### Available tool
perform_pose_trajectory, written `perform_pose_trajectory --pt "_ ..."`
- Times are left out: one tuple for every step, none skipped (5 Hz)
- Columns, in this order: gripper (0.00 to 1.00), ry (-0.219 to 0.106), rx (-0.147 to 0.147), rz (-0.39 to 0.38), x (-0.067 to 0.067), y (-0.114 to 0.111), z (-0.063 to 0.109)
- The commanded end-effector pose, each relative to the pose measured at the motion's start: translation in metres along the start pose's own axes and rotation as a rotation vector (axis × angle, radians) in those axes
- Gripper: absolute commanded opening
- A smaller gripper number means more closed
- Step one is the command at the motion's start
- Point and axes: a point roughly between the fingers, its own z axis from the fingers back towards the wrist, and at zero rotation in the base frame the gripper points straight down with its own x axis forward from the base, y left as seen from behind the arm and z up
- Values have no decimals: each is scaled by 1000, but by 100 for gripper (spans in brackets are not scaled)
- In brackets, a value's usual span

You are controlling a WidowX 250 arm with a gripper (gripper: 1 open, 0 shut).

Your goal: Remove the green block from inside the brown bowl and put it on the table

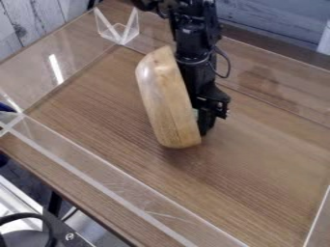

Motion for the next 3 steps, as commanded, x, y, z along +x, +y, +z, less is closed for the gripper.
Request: perform_pose_trajectory --pt "0 4 14 -17 -2 -3 -3" --pt "0 5 18 -32 -2 -9 -3" --pt "0 6 23 -47 -2 -14 -5"
